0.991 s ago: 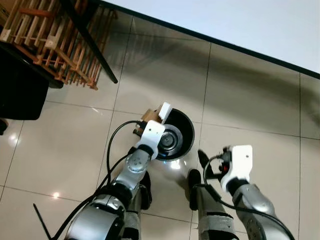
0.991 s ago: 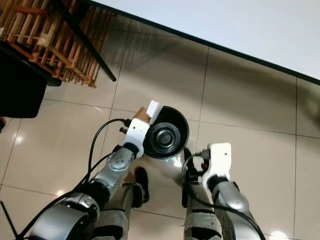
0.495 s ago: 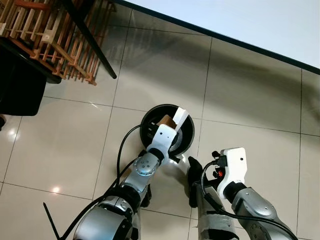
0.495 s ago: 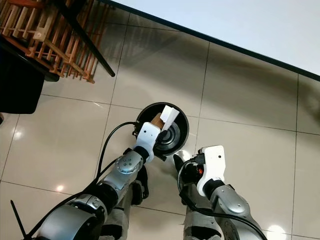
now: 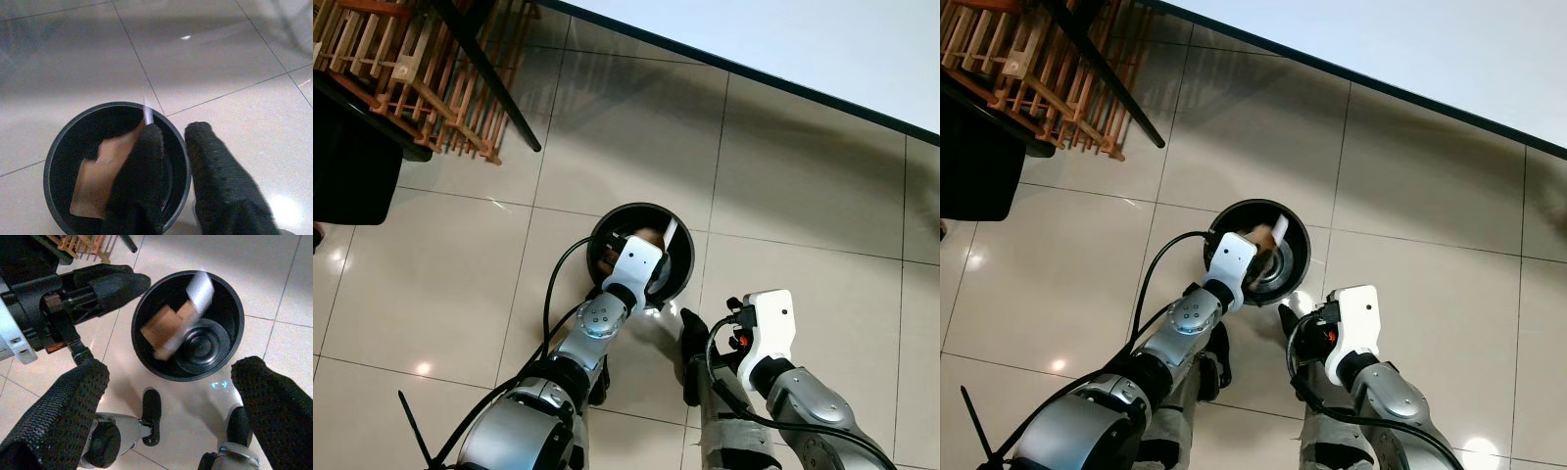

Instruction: Picking trash to rubbish bin

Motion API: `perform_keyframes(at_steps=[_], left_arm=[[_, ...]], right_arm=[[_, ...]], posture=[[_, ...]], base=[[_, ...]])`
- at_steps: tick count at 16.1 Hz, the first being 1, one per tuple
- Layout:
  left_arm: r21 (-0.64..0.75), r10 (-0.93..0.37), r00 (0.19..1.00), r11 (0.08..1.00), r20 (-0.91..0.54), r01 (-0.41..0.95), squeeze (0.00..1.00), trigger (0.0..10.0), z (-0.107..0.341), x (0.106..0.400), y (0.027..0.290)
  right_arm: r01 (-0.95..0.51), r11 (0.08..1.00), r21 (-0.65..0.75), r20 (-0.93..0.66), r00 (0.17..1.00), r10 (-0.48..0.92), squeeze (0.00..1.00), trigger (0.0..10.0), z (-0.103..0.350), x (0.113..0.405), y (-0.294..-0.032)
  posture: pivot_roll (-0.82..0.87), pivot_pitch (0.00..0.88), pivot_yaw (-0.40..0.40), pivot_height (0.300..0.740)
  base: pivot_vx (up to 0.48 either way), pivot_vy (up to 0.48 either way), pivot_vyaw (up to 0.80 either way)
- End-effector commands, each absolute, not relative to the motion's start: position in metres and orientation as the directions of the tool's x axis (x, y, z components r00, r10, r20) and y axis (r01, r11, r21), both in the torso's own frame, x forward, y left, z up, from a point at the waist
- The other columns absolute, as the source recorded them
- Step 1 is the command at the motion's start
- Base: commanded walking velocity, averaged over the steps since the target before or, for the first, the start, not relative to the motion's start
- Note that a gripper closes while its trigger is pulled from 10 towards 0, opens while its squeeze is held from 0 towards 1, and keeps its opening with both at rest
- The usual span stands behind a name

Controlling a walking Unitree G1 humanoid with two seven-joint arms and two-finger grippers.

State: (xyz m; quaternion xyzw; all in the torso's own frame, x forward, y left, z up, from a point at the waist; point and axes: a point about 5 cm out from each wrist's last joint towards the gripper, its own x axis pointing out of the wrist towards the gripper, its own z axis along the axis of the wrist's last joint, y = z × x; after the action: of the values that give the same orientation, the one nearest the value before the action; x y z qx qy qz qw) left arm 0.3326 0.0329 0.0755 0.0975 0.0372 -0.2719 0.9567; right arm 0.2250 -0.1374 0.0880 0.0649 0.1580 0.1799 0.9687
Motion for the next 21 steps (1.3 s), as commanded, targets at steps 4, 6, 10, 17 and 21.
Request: perform_keyframes(at_steps=[4, 6, 10, 17, 21], left_arm=[[0.178, -0.509, 0.836, 0.820, -0.203, 0.543, 0.00, 10.0, 0.057, 0.322, 0.033], [0.175, -0.458, 0.865, 0.852, -0.206, 0.493, 0.00, 10.0, 0.055, 0.324, 0.041], [0.163, -0.270, 0.951, 0.942, -0.152, 0.293, 0.00, 10.0, 0.046, 0.321, 0.094], [0.246, -0.094, 0.995, 0.965, 0.022, 0.085, 0.00, 10.0, 0.073, 0.319, 0.150], [0.224, -0.065, 0.995, 0.973, 0.071, 0.047, 0.00, 10.0, 0.078, 0.312, 0.148]], right_arm=[[-0.322, 0.924, 0.207, -0.316, 0.871, 0.375, 0.00, 10.0, 0.079, 0.219, -0.135], [-0.309, 0.930, 0.199, -0.310, 0.880, 0.359, 0.00, 10.0, 0.077, 0.225, -0.135], [-0.261, 0.954, 0.150, -0.282, 0.913, 0.295, 0.00, 10.0, 0.076, 0.246, -0.139], [-0.180, 0.983, 0.032, -0.237, 0.954, 0.182, 0.00, 10.0, 0.073, 0.283, -0.152], [-0.115, 0.993, 0.020, -0.168, 0.979, 0.116, 0.00, 10.0, 0.079, 0.292, -0.159]], posture=[[-0.04, 0.598, 0.086, 0.740], [-0.01, 0.567, 0.107, 0.740], [0.03, 0.498, 0.140, 0.740], [0.08, 0.345, 0.159, 0.740], [0.08, 0.343, 0.144, 0.740]], base=[[0.000, 0.000, 0.00], [0.000, 0.000, 0.00], [0.000, 0.000, 0.00], [0.000, 0.000, 0.00], [0.000, 0.000, 0.00]])
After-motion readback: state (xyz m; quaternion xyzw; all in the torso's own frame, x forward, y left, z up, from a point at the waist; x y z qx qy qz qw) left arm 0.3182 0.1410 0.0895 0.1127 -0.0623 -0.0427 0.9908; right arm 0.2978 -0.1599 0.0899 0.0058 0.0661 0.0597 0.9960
